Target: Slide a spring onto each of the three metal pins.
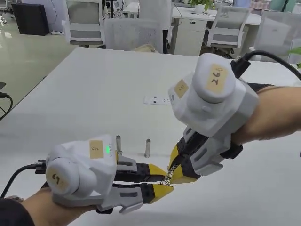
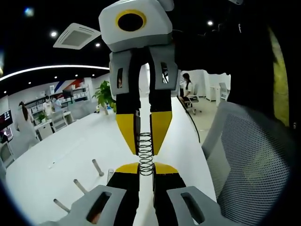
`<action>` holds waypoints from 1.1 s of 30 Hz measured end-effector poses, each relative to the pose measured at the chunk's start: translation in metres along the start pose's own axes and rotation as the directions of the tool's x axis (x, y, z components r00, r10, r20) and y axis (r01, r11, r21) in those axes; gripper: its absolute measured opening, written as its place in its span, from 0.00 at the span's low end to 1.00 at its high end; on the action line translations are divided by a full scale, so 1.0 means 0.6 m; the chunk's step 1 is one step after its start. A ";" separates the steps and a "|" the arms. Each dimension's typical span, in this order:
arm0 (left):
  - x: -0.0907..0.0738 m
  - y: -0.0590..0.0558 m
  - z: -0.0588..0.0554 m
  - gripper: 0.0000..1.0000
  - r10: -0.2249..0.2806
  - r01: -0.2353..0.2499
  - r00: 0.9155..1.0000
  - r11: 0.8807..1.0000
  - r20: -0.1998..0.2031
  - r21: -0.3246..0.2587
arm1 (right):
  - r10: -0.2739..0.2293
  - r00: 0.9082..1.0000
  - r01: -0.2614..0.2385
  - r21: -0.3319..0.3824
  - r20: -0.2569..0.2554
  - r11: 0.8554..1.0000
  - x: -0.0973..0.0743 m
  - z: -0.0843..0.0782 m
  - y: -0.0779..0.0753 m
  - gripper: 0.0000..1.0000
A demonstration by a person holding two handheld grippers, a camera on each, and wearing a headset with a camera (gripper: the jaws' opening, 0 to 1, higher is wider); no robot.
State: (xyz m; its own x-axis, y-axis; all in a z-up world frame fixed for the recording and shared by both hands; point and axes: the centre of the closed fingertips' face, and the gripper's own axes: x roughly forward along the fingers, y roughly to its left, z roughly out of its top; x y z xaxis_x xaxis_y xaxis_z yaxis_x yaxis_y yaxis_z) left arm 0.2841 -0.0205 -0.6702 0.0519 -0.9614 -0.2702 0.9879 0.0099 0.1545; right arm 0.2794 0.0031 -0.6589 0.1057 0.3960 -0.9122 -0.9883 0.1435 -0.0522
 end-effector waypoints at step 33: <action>0.023 0.004 -0.008 0.04 0.000 0.000 1.000 0.999 0.001 -0.037 | 0.007 0.999 -0.006 0.022 -0.051 1.000 0.003 -0.017 -0.011 0.08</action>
State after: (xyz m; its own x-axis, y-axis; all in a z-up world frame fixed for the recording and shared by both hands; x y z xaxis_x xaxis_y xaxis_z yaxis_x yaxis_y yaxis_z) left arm 0.2877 -0.0322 -0.6779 0.0515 -0.9616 -0.2697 0.9927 0.0198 0.1189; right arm 0.2848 -0.0061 -0.6642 0.0930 0.3497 -0.9322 -0.9862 0.1608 -0.0381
